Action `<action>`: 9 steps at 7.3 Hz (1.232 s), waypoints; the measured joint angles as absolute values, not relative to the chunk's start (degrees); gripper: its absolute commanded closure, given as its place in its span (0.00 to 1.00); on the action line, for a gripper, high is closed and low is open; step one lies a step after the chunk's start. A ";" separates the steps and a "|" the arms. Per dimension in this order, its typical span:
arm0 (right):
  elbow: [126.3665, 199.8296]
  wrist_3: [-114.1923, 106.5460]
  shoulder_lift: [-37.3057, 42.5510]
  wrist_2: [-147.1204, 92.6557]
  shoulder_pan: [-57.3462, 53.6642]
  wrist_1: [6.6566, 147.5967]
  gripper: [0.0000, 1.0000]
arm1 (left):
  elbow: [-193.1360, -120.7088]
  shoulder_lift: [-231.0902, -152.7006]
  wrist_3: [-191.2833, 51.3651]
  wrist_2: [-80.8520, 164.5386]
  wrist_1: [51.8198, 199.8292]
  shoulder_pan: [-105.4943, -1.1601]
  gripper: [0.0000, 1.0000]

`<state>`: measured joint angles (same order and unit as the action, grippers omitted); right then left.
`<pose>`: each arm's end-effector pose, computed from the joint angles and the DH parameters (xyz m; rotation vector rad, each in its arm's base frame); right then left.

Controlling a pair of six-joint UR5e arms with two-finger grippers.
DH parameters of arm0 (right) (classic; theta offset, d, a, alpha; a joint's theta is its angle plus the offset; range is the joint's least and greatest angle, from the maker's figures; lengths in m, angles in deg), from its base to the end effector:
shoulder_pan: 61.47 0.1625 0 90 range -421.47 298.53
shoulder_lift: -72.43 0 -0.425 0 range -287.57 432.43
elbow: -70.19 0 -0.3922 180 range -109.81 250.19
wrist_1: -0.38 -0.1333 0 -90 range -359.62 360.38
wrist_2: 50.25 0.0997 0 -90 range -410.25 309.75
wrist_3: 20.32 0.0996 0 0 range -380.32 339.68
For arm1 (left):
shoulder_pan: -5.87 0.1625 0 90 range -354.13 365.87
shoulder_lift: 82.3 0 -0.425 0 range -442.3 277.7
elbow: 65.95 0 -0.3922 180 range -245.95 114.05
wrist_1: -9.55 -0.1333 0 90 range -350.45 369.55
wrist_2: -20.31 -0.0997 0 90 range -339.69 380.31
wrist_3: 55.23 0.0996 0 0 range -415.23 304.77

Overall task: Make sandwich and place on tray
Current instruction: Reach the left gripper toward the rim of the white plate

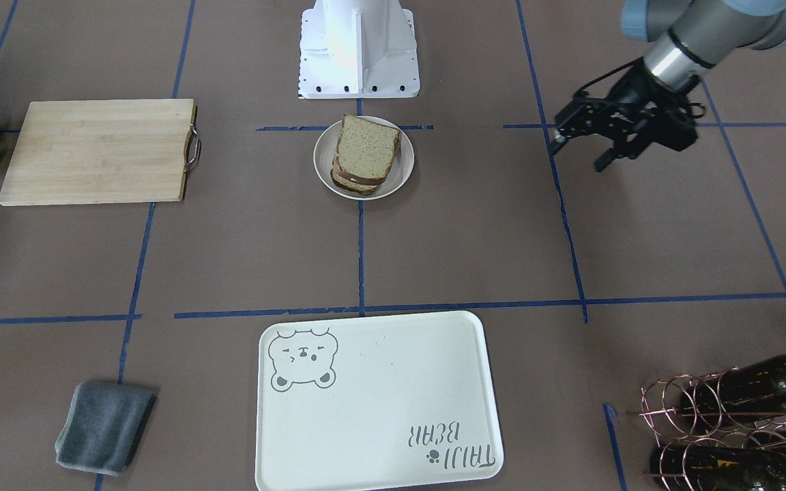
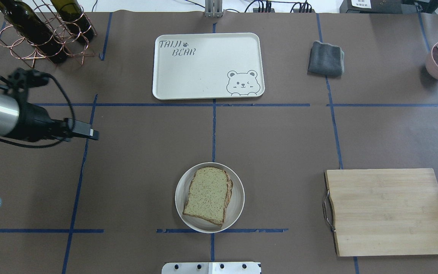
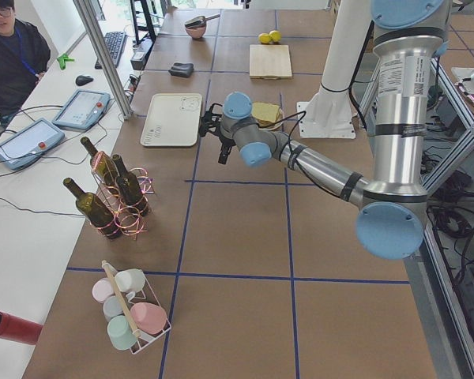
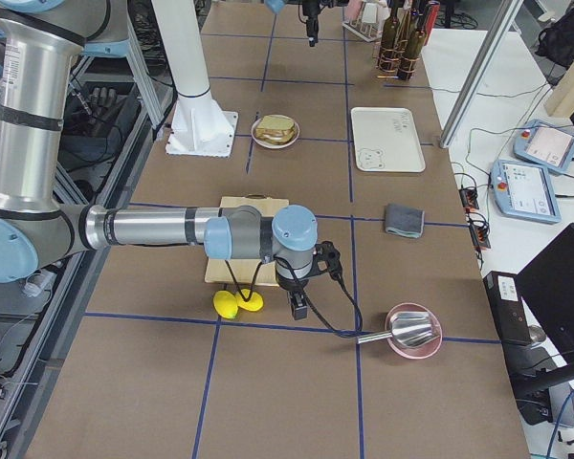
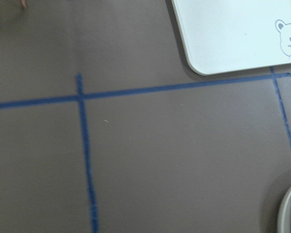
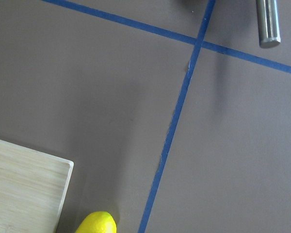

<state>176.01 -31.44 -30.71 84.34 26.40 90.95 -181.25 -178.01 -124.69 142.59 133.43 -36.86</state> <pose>0.0486 -0.3995 0.6252 0.0961 -0.7749 -0.2337 0.3107 -0.3961 0.3288 0.1500 1.1945 -0.0205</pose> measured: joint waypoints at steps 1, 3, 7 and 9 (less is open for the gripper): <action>176.13 -29.14 -30.91 84.34 26.53 90.68 0.00 | -181.15 -180.75 -131.76 139.01 133.22 -30.92 0.00; 176.24 -27.88 -30.99 84.38 26.58 90.49 0.00 | -179.68 -184.11 -139.29 131.01 132.98 -20.94 0.18; 176.55 -27.96 -30.97 84.48 26.59 90.47 0.00 | -170.92 -190.44 -141.33 125.95 133.02 -15.54 0.45; 176.67 -27.97 -30.94 84.48 26.59 90.47 0.00 | -169.20 -191.68 -141.30 125.91 133.09 -14.85 0.47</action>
